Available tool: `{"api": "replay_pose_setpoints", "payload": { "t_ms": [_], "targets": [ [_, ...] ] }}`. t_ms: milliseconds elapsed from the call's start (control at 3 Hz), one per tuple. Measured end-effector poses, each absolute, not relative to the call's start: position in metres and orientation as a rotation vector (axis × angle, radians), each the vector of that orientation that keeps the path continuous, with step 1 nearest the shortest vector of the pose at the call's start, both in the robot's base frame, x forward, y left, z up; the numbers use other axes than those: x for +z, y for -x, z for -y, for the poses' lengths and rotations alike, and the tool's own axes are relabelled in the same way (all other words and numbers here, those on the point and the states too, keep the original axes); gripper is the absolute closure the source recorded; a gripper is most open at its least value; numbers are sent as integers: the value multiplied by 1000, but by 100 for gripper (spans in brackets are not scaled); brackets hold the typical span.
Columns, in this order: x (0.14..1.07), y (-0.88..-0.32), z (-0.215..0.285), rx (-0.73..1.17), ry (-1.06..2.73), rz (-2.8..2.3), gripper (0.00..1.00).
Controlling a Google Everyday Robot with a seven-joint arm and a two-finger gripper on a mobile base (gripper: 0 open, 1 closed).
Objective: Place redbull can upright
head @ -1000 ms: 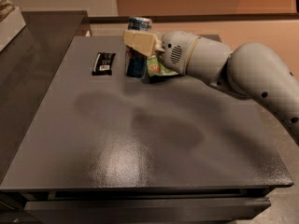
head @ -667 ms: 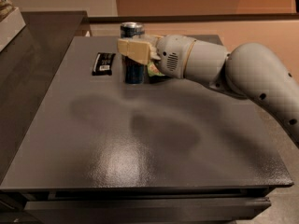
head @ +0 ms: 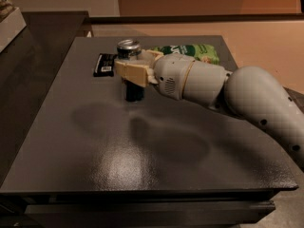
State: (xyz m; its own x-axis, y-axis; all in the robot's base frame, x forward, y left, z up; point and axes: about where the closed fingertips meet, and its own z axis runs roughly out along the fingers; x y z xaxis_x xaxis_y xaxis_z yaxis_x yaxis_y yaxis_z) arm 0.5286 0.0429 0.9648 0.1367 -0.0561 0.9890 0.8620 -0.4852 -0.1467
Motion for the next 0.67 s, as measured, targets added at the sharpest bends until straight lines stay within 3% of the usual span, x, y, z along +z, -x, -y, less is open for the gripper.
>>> {"api": "replay_pose_setpoints", "payload": {
  "t_ms": [667],
  "targets": [
    [940, -516, -46, -1498, 1605, 797, 100]
  ]
}}
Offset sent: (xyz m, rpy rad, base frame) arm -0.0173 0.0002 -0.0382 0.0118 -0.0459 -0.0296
